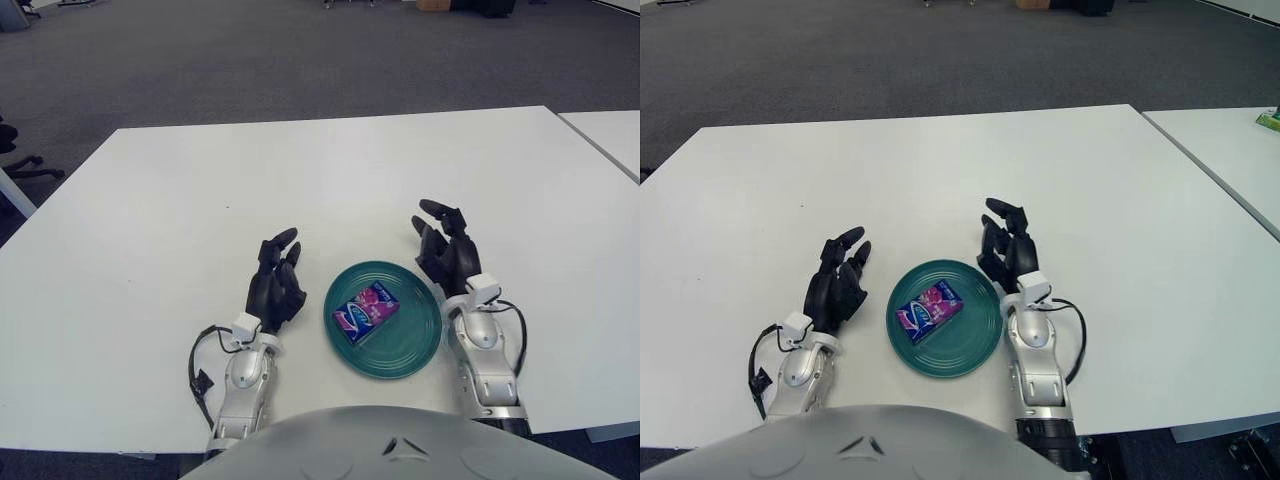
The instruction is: Put the gum into the plate.
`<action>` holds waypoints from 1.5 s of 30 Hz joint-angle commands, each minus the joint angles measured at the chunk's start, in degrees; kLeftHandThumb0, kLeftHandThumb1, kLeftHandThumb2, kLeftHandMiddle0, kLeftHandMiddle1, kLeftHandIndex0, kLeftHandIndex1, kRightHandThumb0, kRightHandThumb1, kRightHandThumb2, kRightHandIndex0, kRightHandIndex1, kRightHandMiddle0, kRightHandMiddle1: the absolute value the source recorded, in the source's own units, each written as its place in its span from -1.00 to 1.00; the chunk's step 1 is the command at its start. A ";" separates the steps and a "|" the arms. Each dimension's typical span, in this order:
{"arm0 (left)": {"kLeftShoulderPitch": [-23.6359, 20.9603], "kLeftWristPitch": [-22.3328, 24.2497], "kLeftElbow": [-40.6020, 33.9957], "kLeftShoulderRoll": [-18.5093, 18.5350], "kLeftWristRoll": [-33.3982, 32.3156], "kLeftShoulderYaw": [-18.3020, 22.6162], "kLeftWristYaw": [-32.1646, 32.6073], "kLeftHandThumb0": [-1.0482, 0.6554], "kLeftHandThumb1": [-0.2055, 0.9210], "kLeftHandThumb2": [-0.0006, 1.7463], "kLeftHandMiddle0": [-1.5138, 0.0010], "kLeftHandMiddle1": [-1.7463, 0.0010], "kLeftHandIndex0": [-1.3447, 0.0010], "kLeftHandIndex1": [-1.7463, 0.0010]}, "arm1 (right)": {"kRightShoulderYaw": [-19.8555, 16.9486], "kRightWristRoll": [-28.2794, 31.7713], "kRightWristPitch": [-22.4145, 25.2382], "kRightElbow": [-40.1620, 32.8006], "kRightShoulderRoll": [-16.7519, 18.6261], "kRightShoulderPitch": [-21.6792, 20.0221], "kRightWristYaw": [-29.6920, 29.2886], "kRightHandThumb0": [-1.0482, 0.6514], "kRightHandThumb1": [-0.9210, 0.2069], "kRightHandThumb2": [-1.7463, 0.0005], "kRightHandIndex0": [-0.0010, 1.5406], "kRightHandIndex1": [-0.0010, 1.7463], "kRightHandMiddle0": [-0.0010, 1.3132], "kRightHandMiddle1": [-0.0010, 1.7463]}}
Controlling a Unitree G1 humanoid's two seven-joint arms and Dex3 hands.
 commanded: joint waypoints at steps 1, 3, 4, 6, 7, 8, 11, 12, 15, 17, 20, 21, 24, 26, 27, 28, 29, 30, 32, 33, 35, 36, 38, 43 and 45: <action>-1.79 1.28 -0.35 0.13 -0.63 1.20 -0.03 -0.94 1.00 0.14 0.32 0.75 0.77 -0.21 | -1.24 0.62 -0.49 0.00 -1.26 0.31 0.59 -0.77 -1.00 -0.02 -0.58 -0.94 -1.00 -0.06; -2.20 1.75 -0.20 0.08 -0.62 1.69 0.28 -0.93 1.00 0.13 0.39 0.57 0.72 -0.23 | -1.46 0.35 -1.04 0.30 -2.27 1.84 1.34 -0.74 -1.00 -0.02 -0.60 -0.96 -1.00 -0.12; -2.26 1.98 -0.29 0.03 -0.55 1.89 0.47 -0.92 1.00 0.12 0.41 0.53 0.71 -0.24 | -1.33 0.04 -1.06 0.36 -2.71 2.80 1.63 -0.73 -1.00 -0.02 -0.60 -0.96 -1.00 -0.13; -2.46 2.40 -0.33 -0.09 -0.45 2.28 0.74 -0.91 1.00 0.11 0.44 0.44 0.67 -0.26 | -1.03 -0.41 -0.60 0.49 -3.11 3.72 1.77 -0.69 -1.00 -0.02 -0.63 -0.98 -1.00 -0.21; -2.59 2.60 -0.30 -0.15 -0.42 2.49 0.83 -0.91 1.00 0.10 0.45 0.40 0.65 -0.27 | -0.89 -0.57 -0.25 0.55 -3.16 3.88 1.73 -0.67 -1.00 -0.02 -0.64 -0.98 -1.00 -0.24; -2.51 2.81 -0.40 -0.26 -0.45 2.76 1.01 -0.90 1.00 0.10 0.46 0.38 0.64 -0.27 | -0.80 -0.64 0.43 0.45 -3.05 4.30 1.58 -0.66 -1.00 -0.02 -0.65 -0.99 -1.00 -0.25; -2.68 3.29 -0.27 -0.39 -0.69 3.55 1.21 -0.89 1.00 0.09 0.46 0.33 0.61 -0.29 | -0.69 -0.77 1.76 0.51 -2.69 4.63 1.13 -0.62 -1.00 -0.03 -0.66 -0.99 -1.00 -0.30; -2.55 3.33 -0.21 -0.41 -0.86 3.82 1.22 -0.89 1.00 0.09 0.46 0.32 0.61 -0.29 | -0.73 -0.74 2.28 0.39 -2.45 4.76 0.87 -0.61 -1.00 -0.03 -0.67 -1.00 -1.00 -0.31; -2.53 3.54 -0.01 -0.51 -1.10 4.55 1.48 -0.87 1.00 0.07 0.45 0.27 0.60 -0.29 | -0.64 -0.73 3.57 -0.05 -1.72 5.16 0.14 -0.57 -1.00 -0.02 -0.66 -0.99 -1.00 -0.33; -2.43 3.72 -0.18 -0.69 -1.07 4.92 1.87 -0.86 1.00 0.07 0.45 0.25 0.59 -0.30 | -0.42 -0.80 4.21 -0.73 -1.28 5.71 -0.24 -0.55 -1.00 -0.02 -0.65 -0.99 -1.00 -0.32; -1.47 3.98 -1.61 -1.06 -0.86 5.07 2.52 -0.85 1.00 0.06 0.48 0.19 0.60 -0.32 | -0.34 -0.60 5.54 -1.64 -0.88 5.85 -0.54 -0.52 -1.00 -0.01 -0.64 -0.99 -1.00 -0.32; -0.84 4.34 -2.81 -1.27 -0.66 4.89 2.89 -0.84 1.00 0.06 0.48 0.18 0.60 -0.32 | -0.48 -0.48 6.40 -2.17 -0.78 5.72 -0.72 -0.52 -1.00 -0.01 -0.64 -0.99 -1.00 -0.32; -0.60 5.32 -4.24 -1.52 -0.41 4.71 3.58 -0.84 1.00 0.05 0.49 0.16 0.59 -0.33 | -0.86 -0.37 8.08 -2.70 -0.68 4.95 -1.03 -0.51 -1.00 -0.01 -0.63 -0.99 -1.00 -0.32; -1.67 5.66 -3.50 -1.59 -0.50 5.09 4.09 -0.83 1.00 0.05 0.49 0.16 0.58 -0.33 | -1.80 -0.12 9.42 -2.92 -1.20 4.15 -1.10 -0.51 -1.00 -0.01 -0.61 -0.98 -1.00 -0.30; -2.29 5.86 -3.07 -1.56 -0.58 5.29 4.27 -0.83 1.00 0.05 0.49 0.16 0.58 -0.34 | -2.08 -0.08 9.92 -2.76 -1.33 3.61 -1.16 -0.52 -1.00 -0.01 -0.60 -0.97 -1.00 -0.29; -2.49 5.95 -3.00 -1.55 -0.55 5.36 4.45 -0.83 1.00 0.05 0.49 0.15 0.58 -0.34 | -2.75 0.19 10.34 -2.55 -1.79 3.21 -1.00 -0.52 -1.00 0.00 -0.59 -0.97 -1.00 -0.29; -2.73 6.02 -2.93 -1.48 -0.47 5.42 4.58 -0.84 1.00 0.05 0.50 0.15 0.58 -0.34 | -3.43 0.52 10.59 -1.88 -2.23 2.64 -0.79 -0.52 -1.00 0.00 -0.57 -0.96 -1.00 -0.27; -2.85 6.06 -2.91 -1.42 -0.41 5.44 4.68 -0.84 1.00 0.05 0.50 0.15 0.58 -0.34 | -3.92 0.77 10.79 -1.46 -2.54 2.27 -0.63 -0.52 -1.00 0.00 -0.54 -0.95 -1.00 -0.25; -3.53 6.13 -2.42 -1.21 -0.36 5.58 4.79 -0.84 1.00 0.06 0.50 0.15 0.58 -0.35 | -4.38 1.04 11.06 -0.48 -2.70 1.34 -0.49 -0.53 -1.00 0.00 -0.52 -0.94 -1.00 -0.23; -3.75 6.11 -2.20 -1.11 -0.34 5.62 4.79 -0.85 1.00 0.06 0.50 0.15 0.57 -0.35 | -4.45 1.11 11.11 -0.15 -2.65 1.05 -0.45 -0.53 -1.00 0.00 -0.50 -0.93 -1.00 -0.21; -3.93 5.74 -1.76 -0.87 -0.30 5.62 4.48 -0.85 1.00 0.06 0.50 0.15 0.57 -0.36 | -4.49 1.34 10.72 0.63 -2.58 0.86 -0.23 -0.53 -1.00 0.00 -0.47 -0.92 -1.00 -0.19; -4.12 5.62 -1.49 -0.78 -0.34 5.69 4.36 -0.85 1.00 0.06 0.50 0.14 0.57 -0.36 | -4.47 1.36 10.53 1.02 -2.54 0.72 -0.19 -0.53 -1.00 0.01 -0.46 -0.92 -1.00 -0.18; -3.97 5.17 -1.19 -0.77 -0.47 5.66 4.03 -0.84 1.00 0.06 0.49 0.14 0.56 -0.36 | -4.12 1.12 9.89 1.52 -2.25 1.01 -0.23 -0.53 -1.00 0.01 -0.45 -0.91 -1.00 -0.16; -1.00 3.96 -2.70 -1.14 -0.78 4.90 3.49 -0.81 1.00 0.04 0.46 0.12 0.55 -0.36 | -2.09 0.07 9.43 0.72 -0.73 2.72 -0.97 -0.54 -1.00 0.01 -0.44 -0.91 -1.00 -0.15; -0.14 4.03 -3.56 -1.03 -1.05 4.86 3.33 -0.81 1.00 0.04 0.45 0.11 0.55 -0.36 | -1.52 -0.11 9.62 0.19 -0.31 3.17 -1.18 -0.54 -1.00 0.01 -0.44 -0.91 -1.00 -0.14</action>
